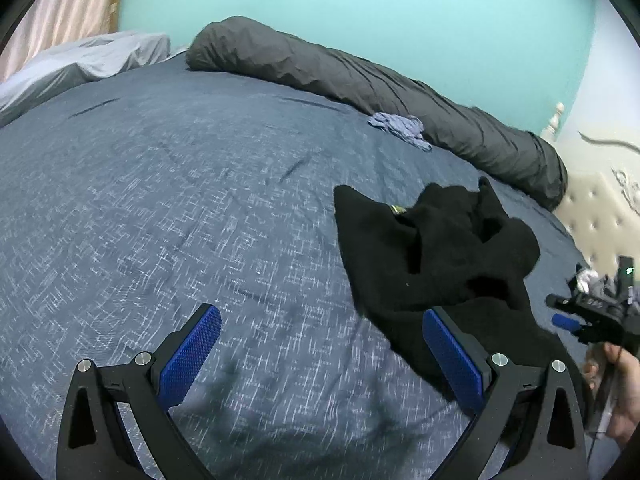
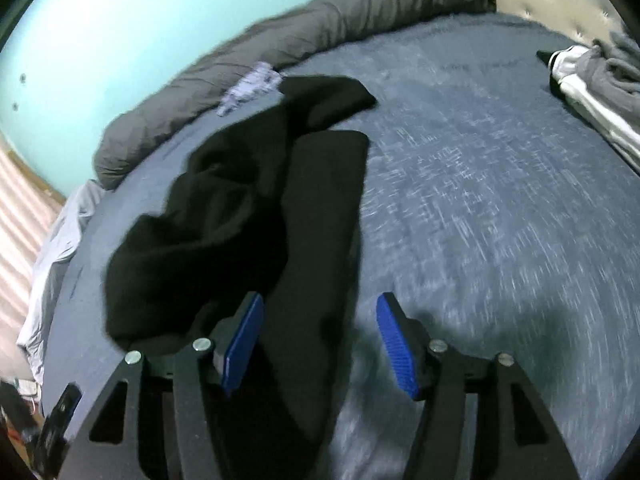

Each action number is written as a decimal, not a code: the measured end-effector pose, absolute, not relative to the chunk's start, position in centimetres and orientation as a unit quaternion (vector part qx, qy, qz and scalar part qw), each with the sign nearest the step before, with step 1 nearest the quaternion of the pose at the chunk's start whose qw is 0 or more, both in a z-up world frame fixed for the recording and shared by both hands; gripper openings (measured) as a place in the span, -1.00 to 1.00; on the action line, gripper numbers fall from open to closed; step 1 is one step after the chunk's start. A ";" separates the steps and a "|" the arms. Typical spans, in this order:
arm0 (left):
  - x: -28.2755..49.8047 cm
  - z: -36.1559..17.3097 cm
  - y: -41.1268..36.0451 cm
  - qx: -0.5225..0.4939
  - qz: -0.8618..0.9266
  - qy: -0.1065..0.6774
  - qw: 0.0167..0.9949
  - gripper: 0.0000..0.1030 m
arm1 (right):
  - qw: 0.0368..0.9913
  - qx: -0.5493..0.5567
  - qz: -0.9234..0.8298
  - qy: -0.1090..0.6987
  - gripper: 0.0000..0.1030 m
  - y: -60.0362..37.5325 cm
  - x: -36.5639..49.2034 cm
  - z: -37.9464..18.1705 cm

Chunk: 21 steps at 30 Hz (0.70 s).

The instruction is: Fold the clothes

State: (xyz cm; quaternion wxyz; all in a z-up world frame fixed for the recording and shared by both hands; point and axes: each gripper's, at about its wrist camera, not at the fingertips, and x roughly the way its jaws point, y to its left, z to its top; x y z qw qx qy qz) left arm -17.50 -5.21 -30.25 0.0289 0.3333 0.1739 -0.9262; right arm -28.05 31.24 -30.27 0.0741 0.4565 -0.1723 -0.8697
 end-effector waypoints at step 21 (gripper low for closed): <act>-18.3 -30.9 -4.6 0.341 -0.926 0.158 0.030 0.99 | 0.067 0.508 -0.847 -0.144 -0.40 29.6 -37.3 -34.2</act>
